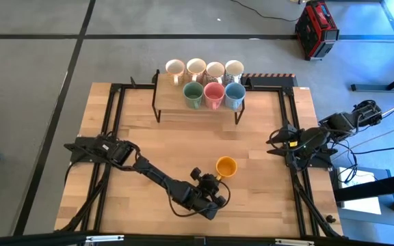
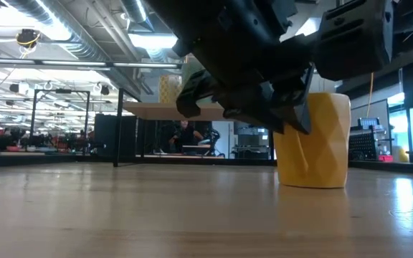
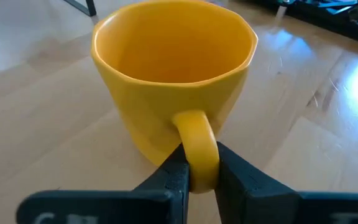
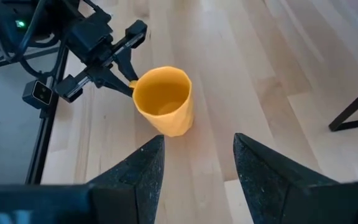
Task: Place coffee mugs
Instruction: Put the yellow mug on the shelf
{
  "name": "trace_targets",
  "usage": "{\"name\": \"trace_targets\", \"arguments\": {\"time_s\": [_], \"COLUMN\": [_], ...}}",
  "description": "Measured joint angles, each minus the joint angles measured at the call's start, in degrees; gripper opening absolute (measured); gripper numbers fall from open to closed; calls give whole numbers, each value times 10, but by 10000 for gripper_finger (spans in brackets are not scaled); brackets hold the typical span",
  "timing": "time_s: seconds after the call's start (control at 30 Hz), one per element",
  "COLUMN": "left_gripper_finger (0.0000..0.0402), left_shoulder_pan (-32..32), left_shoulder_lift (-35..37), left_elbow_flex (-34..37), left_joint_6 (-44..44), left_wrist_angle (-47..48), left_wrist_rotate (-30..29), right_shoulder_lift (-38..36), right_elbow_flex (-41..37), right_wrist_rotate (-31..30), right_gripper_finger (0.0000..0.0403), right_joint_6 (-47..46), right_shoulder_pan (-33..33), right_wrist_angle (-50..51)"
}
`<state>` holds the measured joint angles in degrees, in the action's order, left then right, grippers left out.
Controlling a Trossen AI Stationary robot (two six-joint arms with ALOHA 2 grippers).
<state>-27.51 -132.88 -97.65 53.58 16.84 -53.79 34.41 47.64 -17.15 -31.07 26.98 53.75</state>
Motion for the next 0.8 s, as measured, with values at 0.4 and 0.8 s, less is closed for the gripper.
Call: {"name": "trace_targets", "arguments": {"time_s": [0.4,0.8], "left_gripper_finger": [41,41], "left_shoulder_pan": [-2,-2], "left_shoulder_lift": [2,3], "left_elbow_flex": [-151,-362], "left_joint_6": [-40,-3], "left_wrist_angle": [112,280], "left_wrist_rotate": [42,-25], "right_shoulder_lift": [-48,-114], "right_elbow_flex": [22,39], "right_wrist_rotate": [52,47], "right_gripper_finger": [179,179], "right_joint_6": [62,154], "right_shoulder_pan": [0,0], "right_wrist_angle": [10,65]}}
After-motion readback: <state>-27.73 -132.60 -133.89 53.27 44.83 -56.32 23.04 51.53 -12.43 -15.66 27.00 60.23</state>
